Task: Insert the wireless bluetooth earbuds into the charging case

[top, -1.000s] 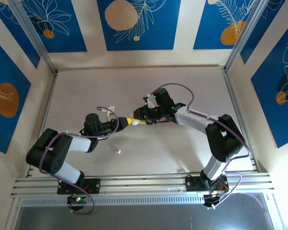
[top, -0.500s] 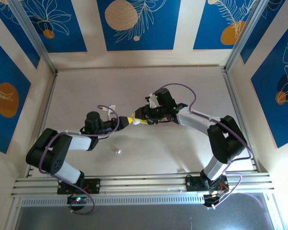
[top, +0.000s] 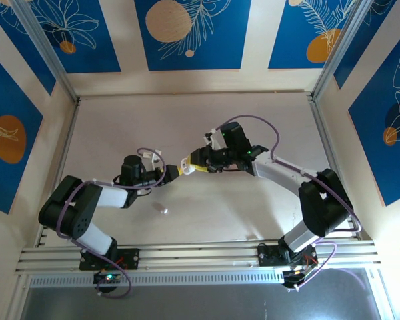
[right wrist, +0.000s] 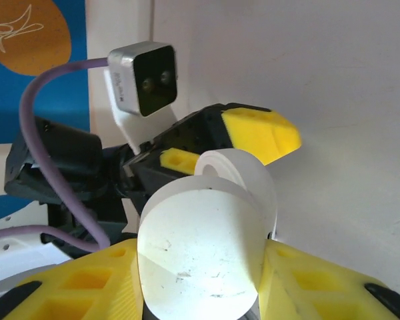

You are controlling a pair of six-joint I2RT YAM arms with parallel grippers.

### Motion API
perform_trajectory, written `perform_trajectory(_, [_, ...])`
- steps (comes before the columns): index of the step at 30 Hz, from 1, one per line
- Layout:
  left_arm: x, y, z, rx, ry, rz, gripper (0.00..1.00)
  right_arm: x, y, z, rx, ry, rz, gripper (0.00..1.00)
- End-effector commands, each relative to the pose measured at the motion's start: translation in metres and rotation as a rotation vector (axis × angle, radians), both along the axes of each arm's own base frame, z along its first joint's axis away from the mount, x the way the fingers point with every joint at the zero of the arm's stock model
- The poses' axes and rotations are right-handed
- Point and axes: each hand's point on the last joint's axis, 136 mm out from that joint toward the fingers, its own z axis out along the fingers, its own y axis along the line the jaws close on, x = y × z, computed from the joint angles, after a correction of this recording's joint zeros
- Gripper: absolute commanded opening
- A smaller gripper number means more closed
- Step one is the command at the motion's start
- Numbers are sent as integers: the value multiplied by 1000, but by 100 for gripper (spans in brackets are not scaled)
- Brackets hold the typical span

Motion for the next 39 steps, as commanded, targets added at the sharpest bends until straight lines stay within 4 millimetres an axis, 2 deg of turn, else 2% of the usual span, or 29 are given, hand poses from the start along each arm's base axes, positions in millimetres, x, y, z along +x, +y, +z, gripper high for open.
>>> perform_trajectory(1, [7, 7, 12, 7, -57, 26, 64, -7, -9, -5, -5, 15, 9, 42])
perform_trajectory(12, [2, 20, 34, 41, -169, 67, 59, -8, -25, -31, -42, 60, 14, 43])
perform_trajectory(24, [0, 23, 39, 67, -188, 71, 51, 4, -8, -43, 23, 121, 114, 43])
perform_trajectory(27, [1, 21, 36, 68, -177, 61, 46, 6, -3, -50, 28, 141, 134, 43])
perform_trajectory(31, [2, 17, 34, 66, -164, 41, 32, 9, 3, -59, 35, 170, 156, 43])
perform_trajectory(39, [1, 6, 28, 63, -133, -3, 14, 11, 9, -73, 32, 212, 185, 43])
